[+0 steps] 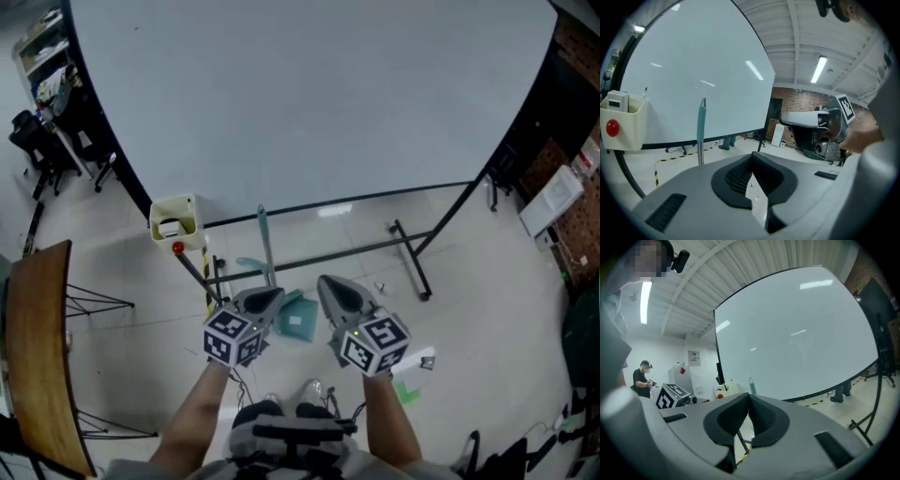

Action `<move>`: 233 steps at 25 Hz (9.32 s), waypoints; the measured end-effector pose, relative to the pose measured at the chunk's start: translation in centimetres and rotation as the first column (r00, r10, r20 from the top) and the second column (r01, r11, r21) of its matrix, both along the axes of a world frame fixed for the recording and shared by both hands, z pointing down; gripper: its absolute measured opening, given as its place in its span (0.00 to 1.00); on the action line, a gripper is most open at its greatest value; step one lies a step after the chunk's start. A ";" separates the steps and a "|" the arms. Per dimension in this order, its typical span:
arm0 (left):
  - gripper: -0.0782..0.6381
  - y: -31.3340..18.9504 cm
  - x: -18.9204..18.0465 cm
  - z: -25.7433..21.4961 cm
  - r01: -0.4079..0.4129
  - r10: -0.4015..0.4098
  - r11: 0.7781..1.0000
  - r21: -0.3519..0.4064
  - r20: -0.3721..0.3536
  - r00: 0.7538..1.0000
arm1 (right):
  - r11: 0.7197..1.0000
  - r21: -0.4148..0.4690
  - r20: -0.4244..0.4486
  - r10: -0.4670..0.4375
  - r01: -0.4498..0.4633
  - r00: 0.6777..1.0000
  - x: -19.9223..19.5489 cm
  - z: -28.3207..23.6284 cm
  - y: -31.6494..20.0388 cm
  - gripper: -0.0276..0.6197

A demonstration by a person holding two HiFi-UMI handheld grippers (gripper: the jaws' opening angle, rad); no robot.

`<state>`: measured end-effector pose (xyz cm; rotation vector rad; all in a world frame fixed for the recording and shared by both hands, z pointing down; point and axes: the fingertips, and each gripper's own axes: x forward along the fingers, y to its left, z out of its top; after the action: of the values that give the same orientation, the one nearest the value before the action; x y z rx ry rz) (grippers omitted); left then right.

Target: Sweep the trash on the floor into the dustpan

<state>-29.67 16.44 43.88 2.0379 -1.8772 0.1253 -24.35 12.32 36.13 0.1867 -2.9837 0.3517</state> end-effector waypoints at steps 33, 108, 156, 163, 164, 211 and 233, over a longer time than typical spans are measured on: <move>0.45 -6.2 -12.3 19.8 -0.396 0.508 0.853 -0.341 0.362 0.782 | 0.973 -0.081 -0.226 0.192 -0.215 0.955 -6.1 9.9 -2.3 0.07; 0.27 -5.8 5.1 10.6 -0.546 0.723 0.631 -0.551 0.163 0.672 | 0.848 0.130 0.004 0.519 -0.515 0.855 15.1 -3.6 -8.1 0.12; 0.27 -10.4 13.1 1.8 -0.516 0.664 0.734 -0.441 0.306 0.682 | 0.818 0.175 0.045 0.549 -0.548 0.835 22.3 -4.9 -6.6 0.12; 0.27 -10.5 13.2 2.2 -0.519 0.673 0.725 -0.452 0.306 0.674 | 0.814 0.173 0.039 0.556 -0.554 0.830 22.5 -4.6 -6.6 0.12; 0.27 -10.6 13.3 2.2 -0.519 0.674 0.724 -0.454 0.307 0.672 | 0.814 0.176 0.038 0.557 -0.554 0.830 22.6 -4.6 -6.6 0.12; 0.27 -28.6 16.7 20.6 -0.528 0.873 0.441 -0.725 0.212 0.438 | 0.858 0.117 -0.411 0.501 -0.500 0.762 29.0 20.8 -26.8 0.11; 0.27 -31.6 18.0 20.5 -0.546 0.851 0.495 -0.676 0.252 0.461 | 0.838 -0.250 -0.212 0.441 -0.485 0.872 25.6 27.1 -30.3 0.11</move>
<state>-11.69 -15.13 64.34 2.3693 -0.7971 1.4571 1.29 -17.95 63.24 0.8711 -2.6600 0.7925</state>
